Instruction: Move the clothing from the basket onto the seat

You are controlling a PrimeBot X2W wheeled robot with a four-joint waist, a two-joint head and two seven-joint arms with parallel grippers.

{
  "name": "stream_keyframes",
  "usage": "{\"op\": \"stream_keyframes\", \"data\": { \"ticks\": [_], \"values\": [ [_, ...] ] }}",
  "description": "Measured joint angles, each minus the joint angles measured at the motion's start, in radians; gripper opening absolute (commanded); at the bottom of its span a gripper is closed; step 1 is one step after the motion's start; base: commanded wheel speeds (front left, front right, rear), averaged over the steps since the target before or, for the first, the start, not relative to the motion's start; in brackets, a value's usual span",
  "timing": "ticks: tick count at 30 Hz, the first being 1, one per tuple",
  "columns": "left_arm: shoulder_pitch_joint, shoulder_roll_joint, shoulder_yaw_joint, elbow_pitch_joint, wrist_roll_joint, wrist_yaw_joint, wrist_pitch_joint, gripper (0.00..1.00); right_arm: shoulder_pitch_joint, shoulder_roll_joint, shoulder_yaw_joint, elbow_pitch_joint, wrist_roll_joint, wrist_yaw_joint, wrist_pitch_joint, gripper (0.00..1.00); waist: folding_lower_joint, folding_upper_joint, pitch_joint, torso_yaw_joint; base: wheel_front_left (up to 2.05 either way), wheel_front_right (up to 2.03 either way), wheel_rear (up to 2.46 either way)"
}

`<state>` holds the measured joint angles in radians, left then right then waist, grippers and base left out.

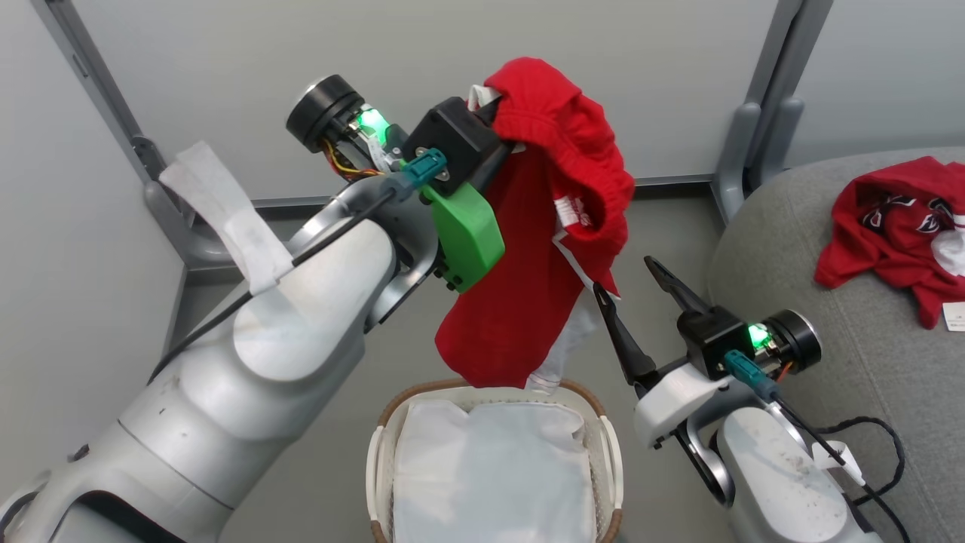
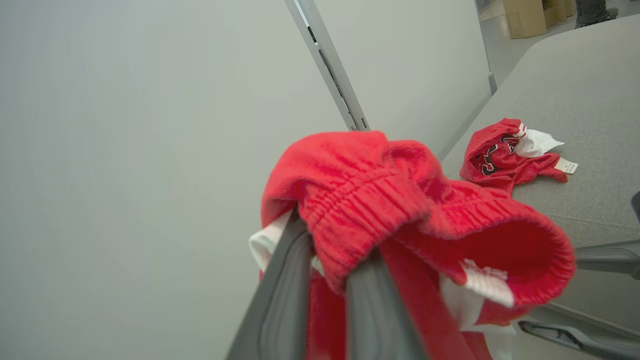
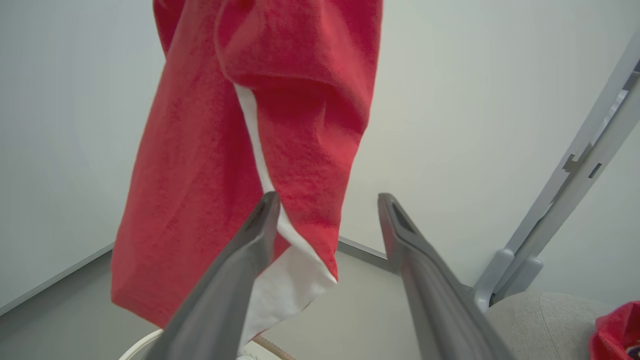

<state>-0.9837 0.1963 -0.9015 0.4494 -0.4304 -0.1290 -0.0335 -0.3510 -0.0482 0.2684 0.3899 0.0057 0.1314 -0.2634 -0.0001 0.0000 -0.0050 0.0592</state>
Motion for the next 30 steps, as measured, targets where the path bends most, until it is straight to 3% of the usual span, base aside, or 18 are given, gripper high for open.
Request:
{"op": "stream_keyframes", "data": {
  "ticks": [8, 15, 16, 18, 24, 25, 27, 28, 30],
  "values": [
    [0.014, -0.001, -0.035, -0.116, -0.015, 0.0, 0.023, 0.0, -0.119, 0.0, -0.001, 0.145, -0.049, 0.0, 0.0, 1.0, 0.0, 0.0, -0.012, 0.043, 0.0, 0.0, 0.0],
    [0.033, 0.015, -0.042, -0.172, -0.027, 0.003, 0.033, 0.0, -0.203, -0.002, 0.011, 0.176, -0.067, 0.0, 0.0, 1.0, 0.0, 0.0, -0.017, 0.062, 0.0, 0.0, 0.0],
    [0.037, 0.02, -0.04, -0.174, -0.029, 0.007, 0.033, 0.0, -0.209, -0.004, 0.023, 0.176, -0.058, 0.0, 0.0, 0.32, 0.0, 0.0, -0.017, 0.062, 0.0, 0.0, 0.0],
    [0.048, 0.031, -0.035, -0.173, -0.037, 0.016, 0.034, 0.0, -0.217, -0.013, 0.044, 0.175, -0.039, 0.0, 0.0, 0.0, 0.0, 0.0, -0.015, 0.062, 0.0, 0.0, 0.0],
    [0.105, 0.083, 0.002, -0.124, -0.072, 0.05, 0.026, 0.0, -0.214, -0.029, 0.075, 0.124, 0.025, 0.0, 0.0, 0.0, 0.0, 0.0, -0.005, 0.049, 0.0, 0.0, 0.0],
    [0.118, 0.091, 0.009, -0.117, -0.079, 0.057, 0.018, 0.05, -0.212, -0.03, 0.079, 0.114, 0.03, 0.0, 0.0, 0.0, 0.0, 0.0, -0.003, 0.046, 0.0, 0.0, 0.0],
    [0.154, 0.103, 0.03, -0.095, -0.107, 0.07, 0.001, 0.85, -0.207, -0.035, 0.082, 0.088, 0.043, 0.0, 0.0, 0.0, 0.0, 0.0, 0.0, 0.038, 0.0, 0.0, 0.0],
    [0.168, 0.107, 0.034, -0.087, -0.117, 0.075, -0.006, 1.0, -0.204, -0.038, 0.082, 0.077, 0.048, 0.0, 0.0, 0.0, 0.0, 0.0, 0.002, 0.035, 0.0, 0.0, 0.0],
    [0.207, 0.111, 0.048, -0.07, -0.129, 0.092, -0.032, 1.0, -0.193, -0.043, 0.081, 0.052, 0.054, 0.0, 0.0, 0.0, 0.0, 0.0, 0.006, 0.027, 0.0, 0.0, 0.0]
  ]
}}
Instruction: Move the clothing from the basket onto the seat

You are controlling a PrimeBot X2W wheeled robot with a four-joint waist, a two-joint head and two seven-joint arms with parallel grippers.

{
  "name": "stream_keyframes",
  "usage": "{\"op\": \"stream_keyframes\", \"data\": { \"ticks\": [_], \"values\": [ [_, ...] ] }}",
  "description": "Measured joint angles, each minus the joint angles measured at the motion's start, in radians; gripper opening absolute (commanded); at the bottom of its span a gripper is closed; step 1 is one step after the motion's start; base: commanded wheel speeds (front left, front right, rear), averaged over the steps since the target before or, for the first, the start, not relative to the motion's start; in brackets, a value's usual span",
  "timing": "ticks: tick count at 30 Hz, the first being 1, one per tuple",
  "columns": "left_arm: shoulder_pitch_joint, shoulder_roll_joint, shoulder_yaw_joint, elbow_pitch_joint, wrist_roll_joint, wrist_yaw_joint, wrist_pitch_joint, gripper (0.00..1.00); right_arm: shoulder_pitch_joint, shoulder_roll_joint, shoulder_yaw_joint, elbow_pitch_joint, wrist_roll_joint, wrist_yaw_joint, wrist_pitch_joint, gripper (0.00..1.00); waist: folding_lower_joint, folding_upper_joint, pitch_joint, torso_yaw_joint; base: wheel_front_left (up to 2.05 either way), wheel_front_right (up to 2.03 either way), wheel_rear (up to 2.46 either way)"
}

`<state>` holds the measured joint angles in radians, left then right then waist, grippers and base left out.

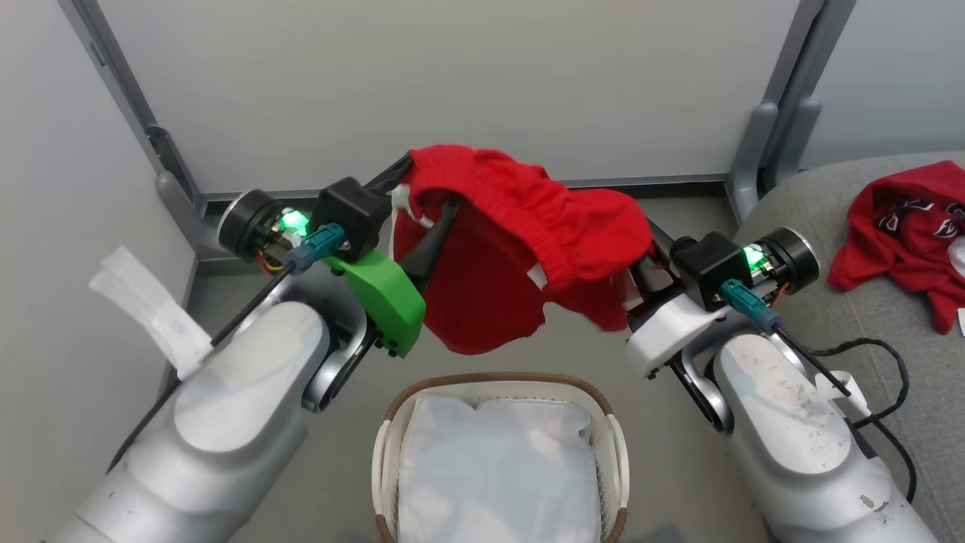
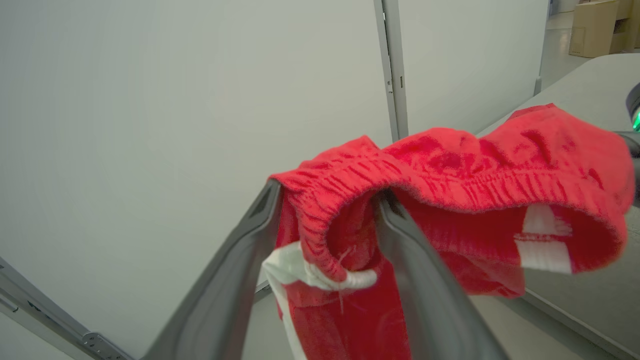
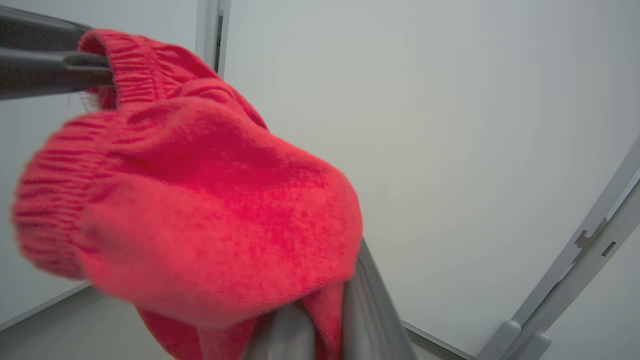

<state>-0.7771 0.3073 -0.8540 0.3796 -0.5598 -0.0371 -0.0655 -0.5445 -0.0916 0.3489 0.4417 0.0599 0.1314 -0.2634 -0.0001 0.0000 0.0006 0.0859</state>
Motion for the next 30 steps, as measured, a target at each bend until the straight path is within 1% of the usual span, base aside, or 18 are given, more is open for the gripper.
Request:
{"op": "stream_keyframes", "data": {
  "ticks": [2, 5, 9, 13, 21, 30],
  "values": [
    [0.033, 0.0, 0.013, 0.016, -0.013, 0.016, -0.028, 1.0, 0.005, -0.007, -0.003, -0.02, 0.001, 0.0, 0.0, 0.0, 0.0, 0.0, 0.004, -0.006, 0.0, 0.0, 0.0],
    [0.087, -0.008, 0.017, 0.034, -0.031, 0.027, -0.075, 1.0, 0.012, -0.014, -0.021, -0.047, 0.001, 0.0, 0.0, 0.0, 0.0, 0.0, 0.011, -0.013, 0.0, 0.0, 0.0],
    [0.168, -0.034, 0.027, 0.056, -0.06, 0.044, -0.141, 1.0, 0.026, -0.025, -0.061, -0.071, -0.007, 0.0, 0.0, 0.0, 0.0, 0.0, 0.02, -0.022, 0.0, 0.0, 0.0],
    [0.24, -0.062, 0.028, 0.077, -0.065, 0.053, -0.175, 1.0, 0.047, -0.047, -0.105, -0.093, -0.02, 0.0, 0.0, 0.0, 0.0, 0.0, 0.03, -0.029, 0.0, 0.0, 0.0],
    [0.312, -0.125, 0.027, 0.091, -0.058, 0.045, -0.193, 1.0, 0.101, -0.064, -0.185, -0.129, -0.037, 0.0, 0.0, 0.0, 0.0, 0.0, 0.047, -0.052, 0.0, 0.0, 0.0],
    [0.352, -0.171, 0.081, 0.04, -0.007, 0.032, -0.197, 1.0, 0.109, -0.059, -0.216, -0.162, -0.049, 0.0, 0.0, 0.0, 0.0, 0.0001, 0.062, -0.105, 0.0, 0.0, 0.0]
  ]
}}
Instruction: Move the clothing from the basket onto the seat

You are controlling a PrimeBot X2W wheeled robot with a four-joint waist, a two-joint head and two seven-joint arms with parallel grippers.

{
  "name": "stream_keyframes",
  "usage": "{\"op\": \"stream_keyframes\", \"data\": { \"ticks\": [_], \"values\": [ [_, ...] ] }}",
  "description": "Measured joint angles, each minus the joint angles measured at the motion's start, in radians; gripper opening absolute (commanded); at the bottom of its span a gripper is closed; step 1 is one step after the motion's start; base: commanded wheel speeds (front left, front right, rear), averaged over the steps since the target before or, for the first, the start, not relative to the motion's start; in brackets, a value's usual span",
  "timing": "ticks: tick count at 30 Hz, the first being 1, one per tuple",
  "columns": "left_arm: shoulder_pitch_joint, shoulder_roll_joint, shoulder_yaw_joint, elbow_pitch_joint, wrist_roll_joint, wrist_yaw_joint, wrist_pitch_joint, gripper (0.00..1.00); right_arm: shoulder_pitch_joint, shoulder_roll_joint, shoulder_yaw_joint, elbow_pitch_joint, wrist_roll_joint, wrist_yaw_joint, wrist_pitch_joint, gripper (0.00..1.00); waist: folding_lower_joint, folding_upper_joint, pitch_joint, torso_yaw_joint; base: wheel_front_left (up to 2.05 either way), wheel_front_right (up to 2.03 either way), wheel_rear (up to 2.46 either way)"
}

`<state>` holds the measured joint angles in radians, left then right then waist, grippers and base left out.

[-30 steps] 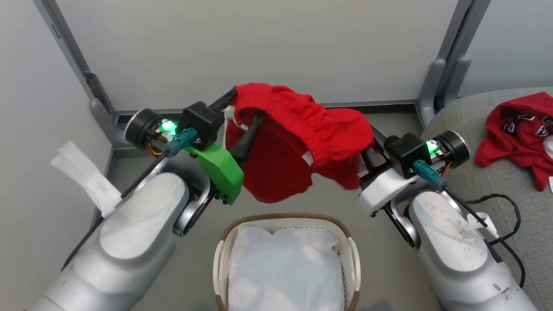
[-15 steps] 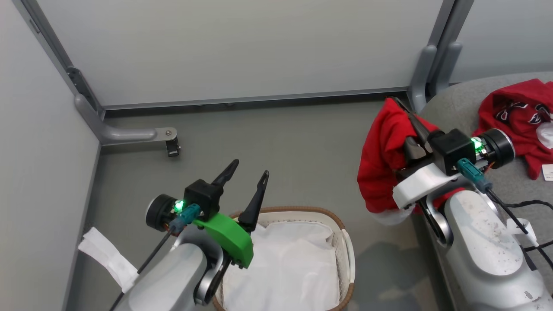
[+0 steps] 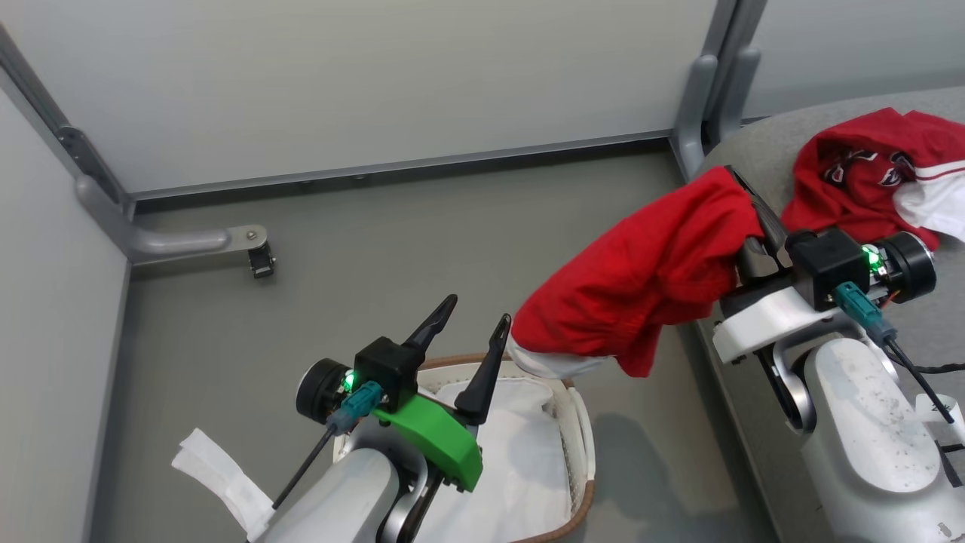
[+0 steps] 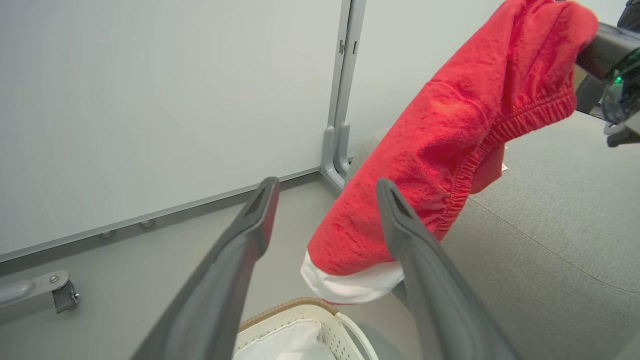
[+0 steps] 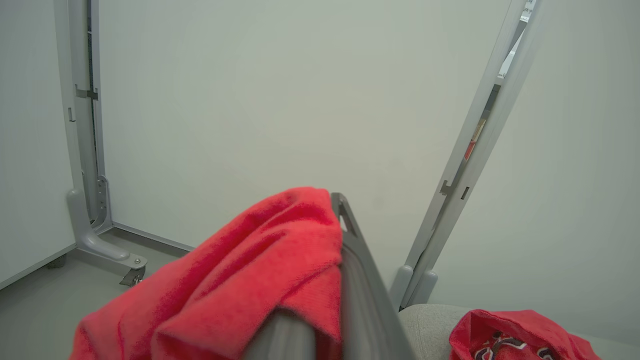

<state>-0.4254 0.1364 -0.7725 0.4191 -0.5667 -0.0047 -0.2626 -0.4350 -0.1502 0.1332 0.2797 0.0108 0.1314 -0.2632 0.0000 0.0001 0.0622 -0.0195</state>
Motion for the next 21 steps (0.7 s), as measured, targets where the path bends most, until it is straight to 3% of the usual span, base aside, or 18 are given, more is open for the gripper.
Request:
{"op": "stream_keyframes", "data": {
  "ticks": [21],
  "values": [
    [-0.004, -0.029, -0.005, 0.005, 0.102, -0.049, -0.001, 1.0, 0.1, -0.046, -0.088, -0.095, 0.005, 0.0, 0.017, 0.0, 0.0, 0.0, 0.101, -0.25, 0.0, 0.0, 0.0]
  ]
}}
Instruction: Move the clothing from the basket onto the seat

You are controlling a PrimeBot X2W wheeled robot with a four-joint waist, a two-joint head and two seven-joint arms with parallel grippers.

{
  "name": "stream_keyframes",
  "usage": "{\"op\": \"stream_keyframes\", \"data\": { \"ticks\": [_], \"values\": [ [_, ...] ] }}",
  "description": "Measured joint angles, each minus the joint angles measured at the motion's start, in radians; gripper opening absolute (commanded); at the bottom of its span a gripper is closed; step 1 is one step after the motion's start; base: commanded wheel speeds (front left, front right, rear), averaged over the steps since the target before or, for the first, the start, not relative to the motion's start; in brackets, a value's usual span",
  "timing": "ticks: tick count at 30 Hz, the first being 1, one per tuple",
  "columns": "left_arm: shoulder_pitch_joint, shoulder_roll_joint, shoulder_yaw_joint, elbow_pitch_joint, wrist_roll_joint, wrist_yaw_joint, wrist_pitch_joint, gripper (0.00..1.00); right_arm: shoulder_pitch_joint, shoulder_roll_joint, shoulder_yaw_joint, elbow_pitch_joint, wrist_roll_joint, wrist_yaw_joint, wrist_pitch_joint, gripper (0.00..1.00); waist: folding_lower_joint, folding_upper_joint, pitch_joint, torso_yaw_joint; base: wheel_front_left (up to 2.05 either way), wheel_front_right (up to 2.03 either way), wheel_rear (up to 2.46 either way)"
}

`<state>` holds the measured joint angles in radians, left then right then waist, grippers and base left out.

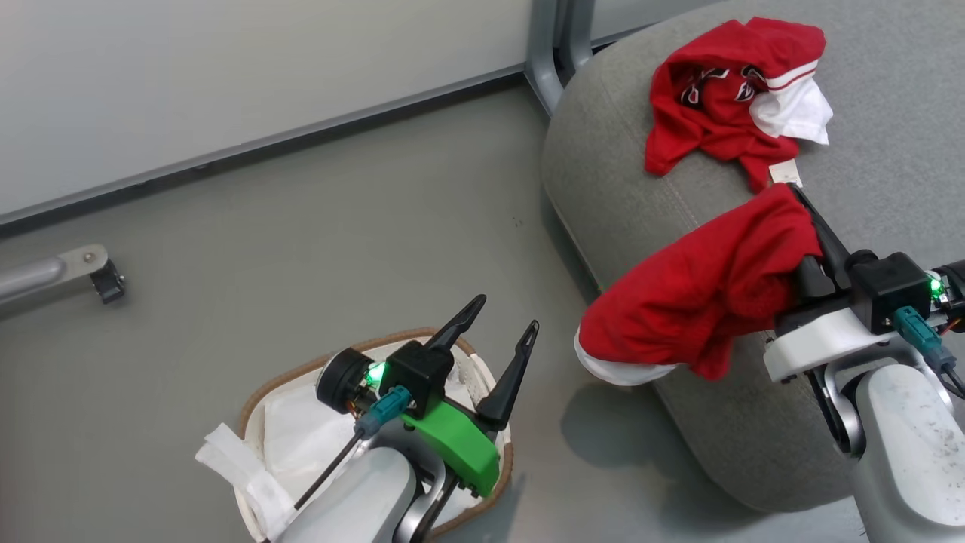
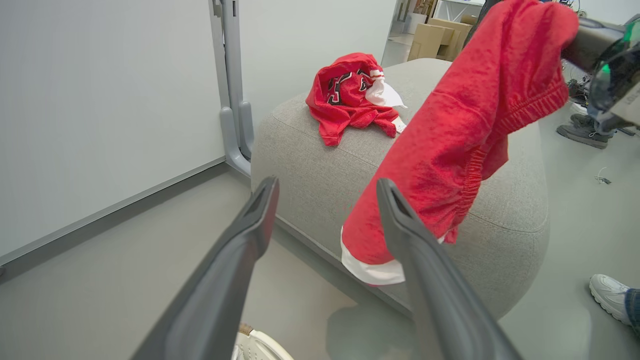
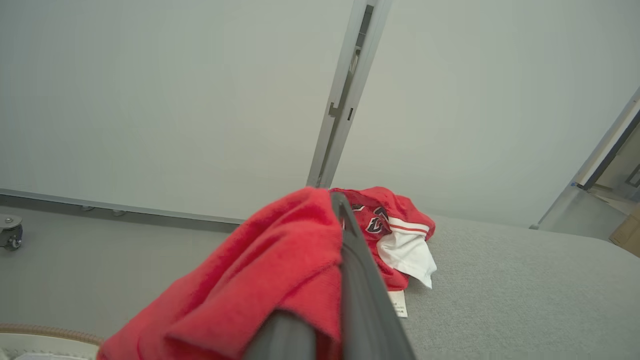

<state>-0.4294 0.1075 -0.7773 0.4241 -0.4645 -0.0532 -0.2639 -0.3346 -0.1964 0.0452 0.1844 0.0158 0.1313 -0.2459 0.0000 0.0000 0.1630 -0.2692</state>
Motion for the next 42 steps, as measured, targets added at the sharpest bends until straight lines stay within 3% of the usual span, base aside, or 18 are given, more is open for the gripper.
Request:
{"op": "stream_keyframes", "data": {
  "ticks": [9, 14, 17, 25, 31, 35, 42],
  "values": [
    [-0.019, -0.001, -0.006, -0.001, 0.021, -0.009, 0.0, 1.0, -0.142, -0.106, 0.041, 0.016, 0.021, 0.0, 0.04, 0.0, 0.0, 0.0, 0.089, -0.018, 0.0, 0.0, 0.0],
    [-0.026, -0.001, -0.005, -0.021, 0.032, -0.007, 0.0, 1.0, -0.317, -0.227, 0.033, 0.012, 0.053, 0.0, 0.1, 0.0, 0.0, 0.0, 0.125, 0.011, 0.0, 0.0, 0.0],
    [-0.034, 0.0, -0.005, -0.034, 0.044, -0.005, 0.0, 1.0, -0.433, -0.335, 0.023, 0.027, 0.068, 0.0, 0.147, 0.0, 0.0001, 0.0001, 0.145, 0.035, 0.0, 0.0, 0.0],
    [-0.065, 0.006, -0.021, -0.076, 0.072, 0.001, 0.003, 1.0, -0.687, -0.575, -0.079, 0.063, 0.109, 0.0, 0.29, 0.0, 0.0, 0.0001, 0.217, 0.103, 0.0, 0.0, 0.0],
    [-0.095, 0.011, -0.033, -0.112, 0.095, 0.003, 0.011, 1.0, -0.744, -0.716, -0.098, 0.176, 0.079, 0.0, 0.362, 0.0, 0.0001, 0.0, 0.285, 0.155, 0.0, 0.0, 0.0],
    [-0.104, 0.014, -0.033, -0.136, 0.098, 0.014, 0.016, 1.0, -0.739, -0.727, -0.111, 0.281, 0.054, 0.0, 0.352, 0.0, 0.0001, 0.0, 0.336, 0.185, 0.0, 0.0, 0.0],
    [-0.117, 0.032, -0.046, -0.16, 0.11, 0.018, 0.03, 1.0, -0.653, -0.584, -0.156, 0.47, -0.009, 0.0, 0.279, 0.0, 0.0002, 0.0, 0.423, 0.213, 0.0, 0.0, 0.0]
  ]
}}
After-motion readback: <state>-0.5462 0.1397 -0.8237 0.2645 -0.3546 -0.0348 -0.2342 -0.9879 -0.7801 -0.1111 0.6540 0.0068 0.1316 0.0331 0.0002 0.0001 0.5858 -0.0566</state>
